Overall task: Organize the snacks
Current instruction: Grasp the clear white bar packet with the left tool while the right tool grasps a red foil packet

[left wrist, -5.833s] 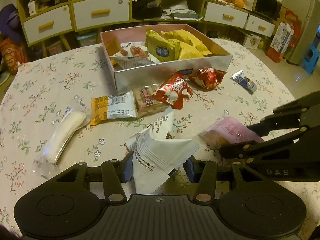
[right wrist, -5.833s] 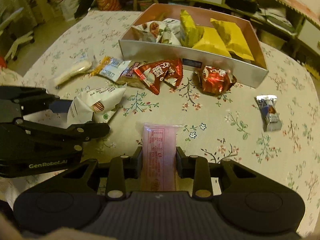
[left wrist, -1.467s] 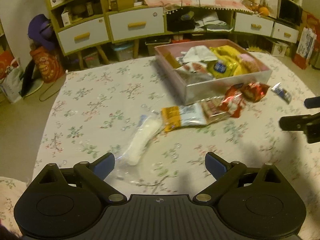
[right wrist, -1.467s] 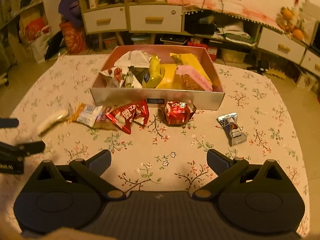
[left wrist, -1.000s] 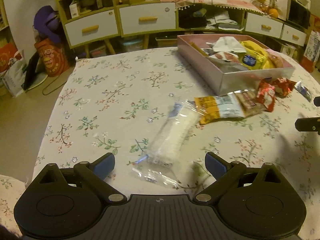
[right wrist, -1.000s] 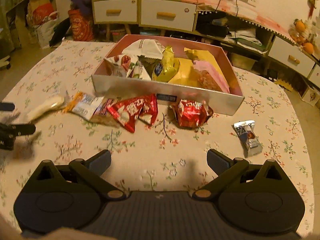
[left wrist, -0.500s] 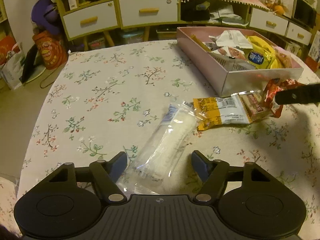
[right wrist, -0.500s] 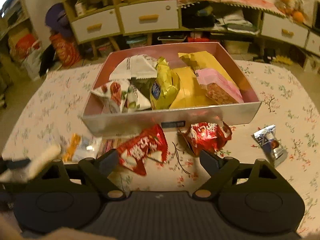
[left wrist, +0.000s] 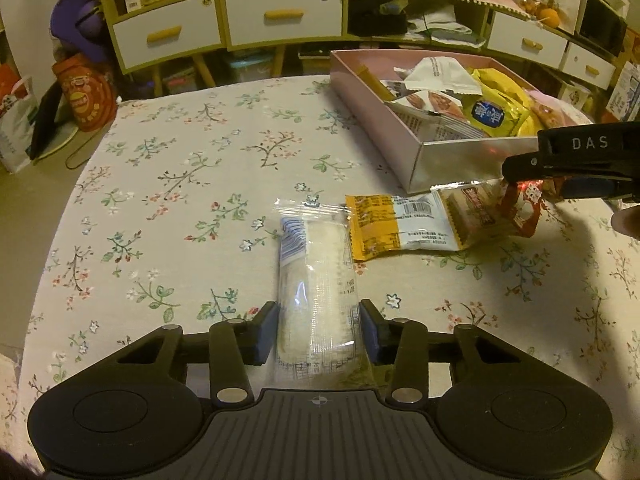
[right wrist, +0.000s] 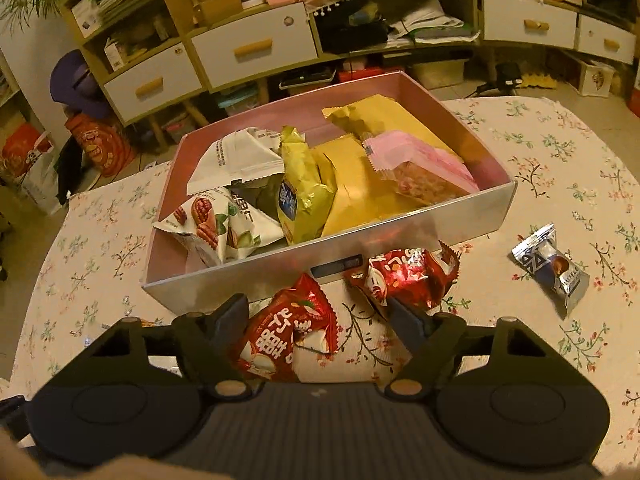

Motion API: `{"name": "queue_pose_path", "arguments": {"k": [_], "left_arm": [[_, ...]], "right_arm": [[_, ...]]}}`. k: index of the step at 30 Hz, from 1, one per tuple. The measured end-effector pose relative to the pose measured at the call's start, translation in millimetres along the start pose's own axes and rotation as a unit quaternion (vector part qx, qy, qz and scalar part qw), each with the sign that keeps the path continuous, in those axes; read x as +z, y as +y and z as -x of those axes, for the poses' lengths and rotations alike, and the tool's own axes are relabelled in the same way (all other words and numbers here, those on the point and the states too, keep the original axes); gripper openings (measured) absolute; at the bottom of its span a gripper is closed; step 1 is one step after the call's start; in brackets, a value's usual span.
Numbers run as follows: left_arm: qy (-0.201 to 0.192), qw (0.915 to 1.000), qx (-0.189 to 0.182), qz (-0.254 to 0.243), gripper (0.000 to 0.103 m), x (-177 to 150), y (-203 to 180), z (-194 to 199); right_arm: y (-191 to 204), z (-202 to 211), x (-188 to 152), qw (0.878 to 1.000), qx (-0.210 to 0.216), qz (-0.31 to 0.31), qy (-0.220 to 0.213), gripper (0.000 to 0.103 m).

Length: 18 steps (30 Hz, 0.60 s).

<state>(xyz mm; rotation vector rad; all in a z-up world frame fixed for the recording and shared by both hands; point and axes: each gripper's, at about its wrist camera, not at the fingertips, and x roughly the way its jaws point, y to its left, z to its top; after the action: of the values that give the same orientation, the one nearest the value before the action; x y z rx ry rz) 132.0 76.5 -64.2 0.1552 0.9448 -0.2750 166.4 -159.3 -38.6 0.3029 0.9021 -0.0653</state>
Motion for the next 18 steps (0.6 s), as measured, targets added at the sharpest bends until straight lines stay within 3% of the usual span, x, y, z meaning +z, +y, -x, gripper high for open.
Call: {"name": "queue_pose_path", "arguments": {"k": [4,8,18], "left_arm": [[0.004,1.0000,-0.003,0.004,0.038,0,-1,1],[0.013,0.9996,-0.025,-0.004,0.036,-1,-6,4],[0.031,0.9969,-0.059,-0.042,0.034,-9,-30,12]], "right_arm": [[1,-3,1,1.000,0.013,0.014,0.023,0.068],[0,-6,-2,0.997,-0.011,0.053,0.057,0.045],[-27,9,-5,0.992,-0.014,0.093,0.083,0.016]]}}
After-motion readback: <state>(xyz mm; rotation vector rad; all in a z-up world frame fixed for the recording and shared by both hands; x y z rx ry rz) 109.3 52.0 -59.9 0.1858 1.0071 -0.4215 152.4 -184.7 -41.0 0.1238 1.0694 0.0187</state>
